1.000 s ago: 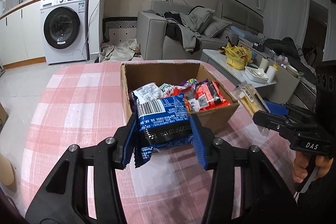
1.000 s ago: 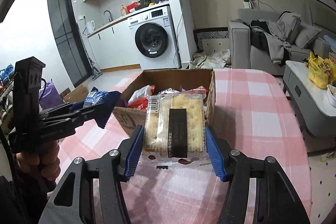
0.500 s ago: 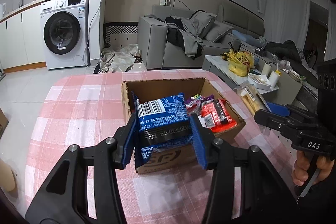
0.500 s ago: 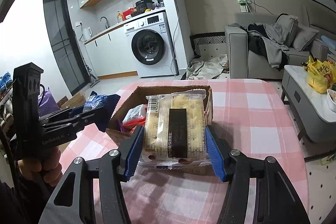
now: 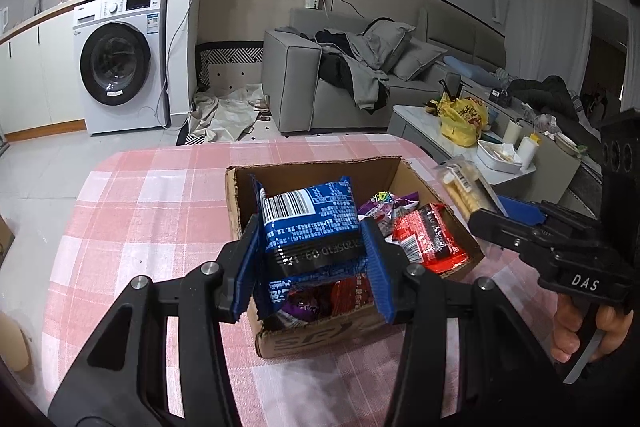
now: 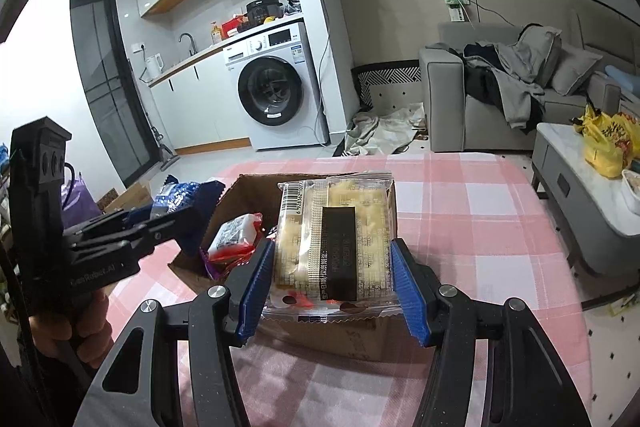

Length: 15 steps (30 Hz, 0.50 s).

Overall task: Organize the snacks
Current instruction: 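Carry both packs over the SF box and lower them inside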

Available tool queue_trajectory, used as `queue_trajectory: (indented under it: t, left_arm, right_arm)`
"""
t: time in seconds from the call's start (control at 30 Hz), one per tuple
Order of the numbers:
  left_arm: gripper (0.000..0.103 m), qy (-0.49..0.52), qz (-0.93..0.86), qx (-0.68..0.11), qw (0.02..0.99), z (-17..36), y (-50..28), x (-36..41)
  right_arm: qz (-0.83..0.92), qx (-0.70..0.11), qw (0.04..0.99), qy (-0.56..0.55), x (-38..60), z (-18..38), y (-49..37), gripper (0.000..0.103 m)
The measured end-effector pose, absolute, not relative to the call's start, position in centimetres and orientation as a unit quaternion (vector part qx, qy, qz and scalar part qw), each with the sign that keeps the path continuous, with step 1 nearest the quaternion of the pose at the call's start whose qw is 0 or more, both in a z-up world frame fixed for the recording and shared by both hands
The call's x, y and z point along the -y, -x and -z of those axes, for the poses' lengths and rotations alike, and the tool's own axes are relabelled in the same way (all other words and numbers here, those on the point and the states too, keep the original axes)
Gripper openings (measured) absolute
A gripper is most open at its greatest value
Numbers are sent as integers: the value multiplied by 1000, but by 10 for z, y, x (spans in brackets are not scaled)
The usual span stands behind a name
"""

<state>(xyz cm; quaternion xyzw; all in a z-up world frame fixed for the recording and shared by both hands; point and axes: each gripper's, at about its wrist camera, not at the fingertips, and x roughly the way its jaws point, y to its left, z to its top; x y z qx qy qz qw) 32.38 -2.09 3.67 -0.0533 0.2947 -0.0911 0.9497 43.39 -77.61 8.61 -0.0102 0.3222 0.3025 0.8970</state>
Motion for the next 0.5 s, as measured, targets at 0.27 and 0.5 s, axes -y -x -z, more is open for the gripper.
queue_trajectory:
  t: [0.27,0.5]
  left_arm:
    - [45,51,89,-300,948,-30,-347,29]
    - [45,49,88,-310,945,-22,-376,34]
  right_arm:
    - [-304,-322,897,8,764,-85,-448,59]
    - [-316,-326,891,5,753,-86,-462,59]
